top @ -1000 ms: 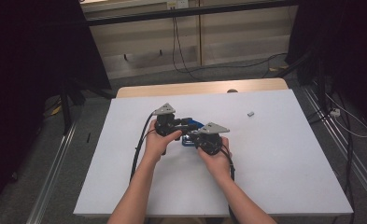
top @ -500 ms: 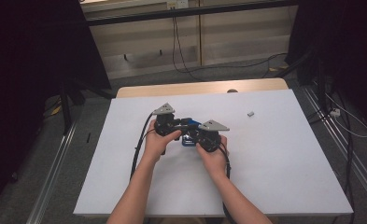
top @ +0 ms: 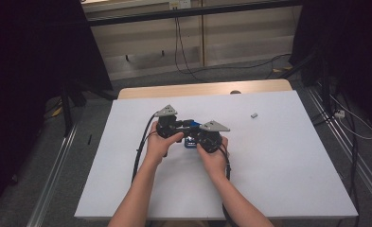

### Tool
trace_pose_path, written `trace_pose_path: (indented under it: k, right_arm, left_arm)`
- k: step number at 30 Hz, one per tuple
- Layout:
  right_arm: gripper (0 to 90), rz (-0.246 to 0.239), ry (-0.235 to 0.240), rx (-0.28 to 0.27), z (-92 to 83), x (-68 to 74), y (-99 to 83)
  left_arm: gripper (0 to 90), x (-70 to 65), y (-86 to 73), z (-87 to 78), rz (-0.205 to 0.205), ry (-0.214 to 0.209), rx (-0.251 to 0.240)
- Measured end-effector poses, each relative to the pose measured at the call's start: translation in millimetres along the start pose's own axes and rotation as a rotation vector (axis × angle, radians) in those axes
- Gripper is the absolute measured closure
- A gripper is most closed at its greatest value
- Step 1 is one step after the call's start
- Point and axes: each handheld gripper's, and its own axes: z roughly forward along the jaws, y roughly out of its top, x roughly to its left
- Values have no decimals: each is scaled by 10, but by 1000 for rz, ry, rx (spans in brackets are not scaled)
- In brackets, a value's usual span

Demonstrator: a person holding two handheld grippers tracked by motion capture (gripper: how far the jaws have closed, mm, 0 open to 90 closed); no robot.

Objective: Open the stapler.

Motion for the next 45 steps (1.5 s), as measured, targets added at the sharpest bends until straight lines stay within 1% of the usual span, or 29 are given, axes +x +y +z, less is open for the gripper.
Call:
trace_pose_path:
  k: [3,4,5,6,8,9,12,13,14,15,17,20,21,22,24,26,28,31,33,36,38,40,42,44,45]
  right_arm:
    - [900,2,1,-2,-2,-4,-1]
    - [900,2,-2,-3,-4,-3,-1]
    - [900,0,-3,-7,-4,-1,-4]
    - [900,0,-6,-15,-6,1,-10]
    - [900,-6,-10,-16,-5,11,-16]
    - [900,-9,-13,-18,-6,16,-16]
    - [900,1,-13,-20,-6,13,-16]
    - [900,0,-16,-20,-7,11,-17]
    - [900,2,-18,-20,-7,9,-17]
    - [900,6,-19,-20,-7,6,-17]
    - [900,12,-20,-21,-8,5,-16]
    - [900,7,-19,-17,-9,5,-18]
    - [900,9,-19,-17,-8,6,-18]
    - [900,6,-19,-16,-9,6,-18]
    - [900,8,-21,-16,-9,8,-18]
    - [900,6,-21,-15,-8,10,-18]
    - [900,6,-22,-15,-10,10,-18]
    - [900,6,-23,-13,-12,11,-19]
    - [900,5,-22,-13,-13,11,-20]
    - [900,3,-23,-13,-16,13,-22]
    - [900,1,-22,-15,-17,14,-23]
    - [900,0,-23,-13,-15,17,-22]
    - [900,-2,-25,-11,-17,19,-22]
    - [900,1,-29,-10,-21,19,-25]
    - [900,2,-30,-8,-23,19,-27]
  left_arm:
    - [580,7,7,-22,3,-2,-8]
    - [574,15,11,-40,-4,-7,-16]
    - [549,22,16,-61,-18,-13,-24]
    - [536,30,23,-85,-13,-13,-20]
    - [538,45,25,-133,-9,-10,-13]
    - [546,58,16,-152,-16,-7,-13]
    - [593,118,-18,-207,-22,3,-15]
    - [610,129,-28,-217,-15,8,-15]
    - [636,135,-36,-224,-5,23,-10]
    - [657,148,-45,-231,-1,24,-10]
    - [707,171,-65,-246,-7,17,-22]
    - [769,202,-93,-267,-18,20,-29]
    - [784,211,-104,-268,-15,27,-27]
    - [803,216,-114,-264,-8,36,-14]
    - [831,221,-142,-233,-6,29,7]
    - [854,217,-171,-183,2,32,37]
    - [878,206,-202,-130,3,30,65]
    - [897,210,-237,-88,11,47,93]
    - [900,214,-255,-70,18,53,100]
    - [900,211,-263,-55,15,52,93]
    - [900,194,-262,-34,25,46,101]
    - [900,188,-274,-16,18,47,95]
    - [900,180,-283,4,40,51,93]
    - [900,160,-282,12,54,60,104]
    - [900,155,-280,13,67,62,120]
